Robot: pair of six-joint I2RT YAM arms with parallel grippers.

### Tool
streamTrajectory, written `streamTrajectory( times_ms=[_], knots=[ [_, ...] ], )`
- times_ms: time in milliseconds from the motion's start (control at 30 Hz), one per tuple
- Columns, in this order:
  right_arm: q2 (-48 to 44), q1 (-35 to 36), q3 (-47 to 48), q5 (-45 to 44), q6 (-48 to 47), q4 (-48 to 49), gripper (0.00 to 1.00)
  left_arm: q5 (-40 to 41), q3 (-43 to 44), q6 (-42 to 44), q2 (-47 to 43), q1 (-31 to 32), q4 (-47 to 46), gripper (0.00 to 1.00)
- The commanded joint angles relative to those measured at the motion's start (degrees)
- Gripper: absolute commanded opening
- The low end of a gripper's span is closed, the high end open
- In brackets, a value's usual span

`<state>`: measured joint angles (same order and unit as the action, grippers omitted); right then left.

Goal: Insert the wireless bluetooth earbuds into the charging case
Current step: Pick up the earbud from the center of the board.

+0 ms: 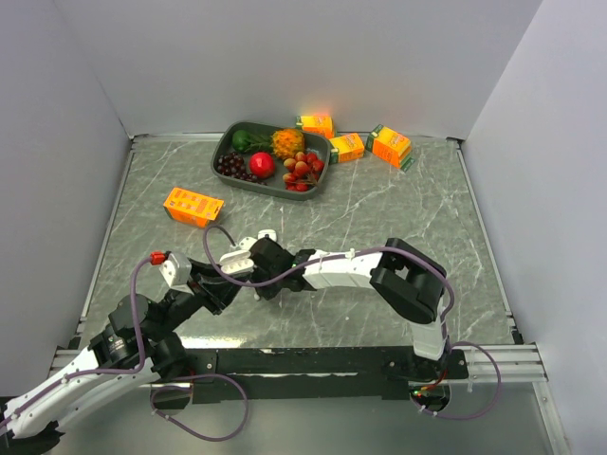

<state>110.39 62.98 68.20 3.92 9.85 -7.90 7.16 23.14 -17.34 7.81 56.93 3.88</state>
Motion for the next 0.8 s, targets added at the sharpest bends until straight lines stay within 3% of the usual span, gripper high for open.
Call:
streamTrajectory(
  times_ms=[0, 200, 767],
  knots=[
    [-0.4, 2.0, -2.1, 2.1, 0.8, -3.2, 0.18, -1.0, 0.9, -0.4, -0.2, -0.1, -3.4, 0.02],
    [-1.9, 2.1, -3.4, 1.2, 2.2, -3.1, 0.00, -1.0, 0.9, -0.3, 0.1, -0.1, -3.5, 0.01],
    [-17.4, 0.1, -12.2, -6.3, 9.0, -1.2, 0.00, -0.7, 0.9, -0.3, 0.4, -0.1, -3.4, 0.01]
  ],
)
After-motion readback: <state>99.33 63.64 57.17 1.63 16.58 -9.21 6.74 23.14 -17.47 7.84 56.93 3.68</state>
